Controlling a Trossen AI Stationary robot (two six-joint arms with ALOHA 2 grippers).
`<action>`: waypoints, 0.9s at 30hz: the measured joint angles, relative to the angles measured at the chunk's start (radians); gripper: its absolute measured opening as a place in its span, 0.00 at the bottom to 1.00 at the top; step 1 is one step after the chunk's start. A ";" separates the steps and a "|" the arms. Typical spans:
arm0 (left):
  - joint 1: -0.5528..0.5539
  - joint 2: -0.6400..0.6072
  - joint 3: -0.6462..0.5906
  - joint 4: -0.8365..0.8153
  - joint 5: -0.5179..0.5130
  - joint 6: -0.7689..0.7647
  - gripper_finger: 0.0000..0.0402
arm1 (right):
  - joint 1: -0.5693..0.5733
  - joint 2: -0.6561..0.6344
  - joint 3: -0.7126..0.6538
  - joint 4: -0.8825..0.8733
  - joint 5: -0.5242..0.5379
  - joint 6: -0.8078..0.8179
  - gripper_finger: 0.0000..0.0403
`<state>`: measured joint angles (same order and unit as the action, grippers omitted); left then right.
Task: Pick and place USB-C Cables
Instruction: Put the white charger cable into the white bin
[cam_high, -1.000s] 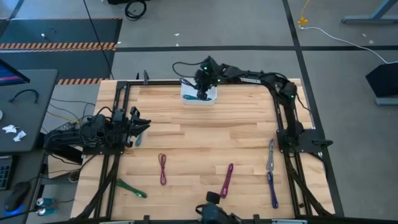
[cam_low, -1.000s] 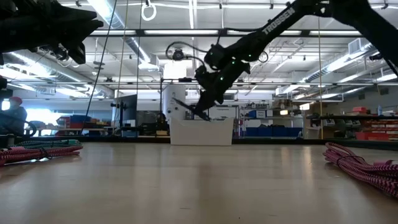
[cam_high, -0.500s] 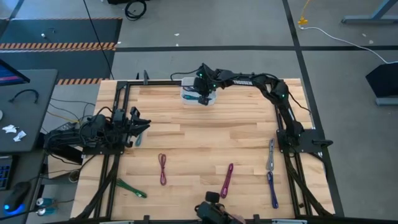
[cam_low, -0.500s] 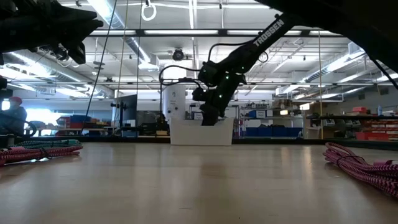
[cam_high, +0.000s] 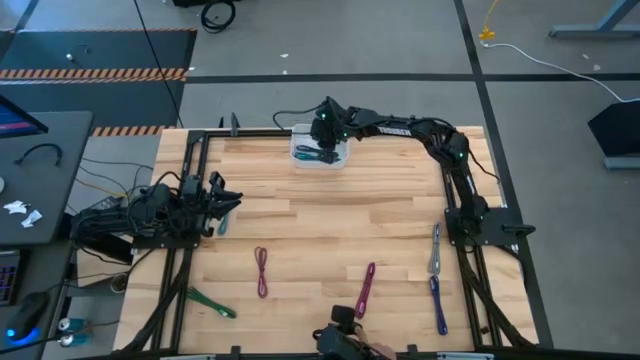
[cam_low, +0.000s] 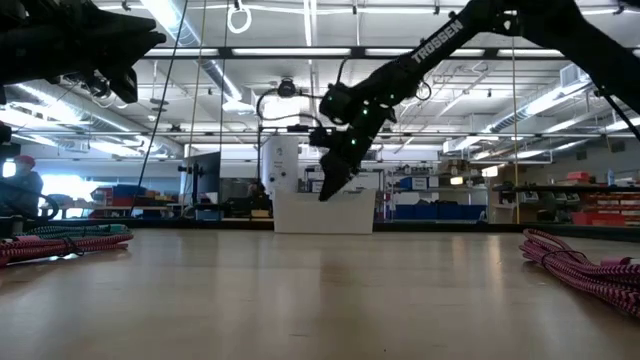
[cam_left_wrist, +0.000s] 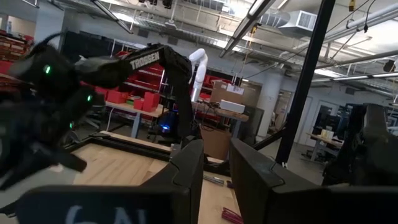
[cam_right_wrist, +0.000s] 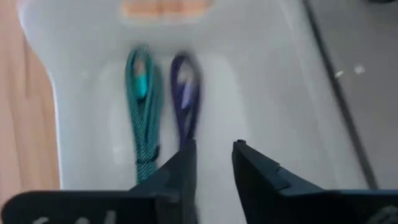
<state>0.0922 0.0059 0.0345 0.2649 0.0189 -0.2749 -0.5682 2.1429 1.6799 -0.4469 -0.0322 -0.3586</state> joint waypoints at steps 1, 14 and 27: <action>0.000 0.000 0.000 0.000 0.000 0.000 0.21 | 0.000 -0.011 0.008 -0.001 0.002 0.000 0.29; 0.000 0.000 0.000 0.000 0.000 -0.002 0.23 | 0.039 -0.263 0.035 -0.029 -0.072 0.264 0.32; 0.000 0.000 0.000 0.000 0.000 0.000 0.21 | 0.292 -0.547 -0.299 -0.071 -0.050 0.539 0.21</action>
<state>0.0925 0.0060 0.0345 0.2649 0.0193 -0.2749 -0.2758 1.5957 1.3811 -0.5184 -0.0821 0.1800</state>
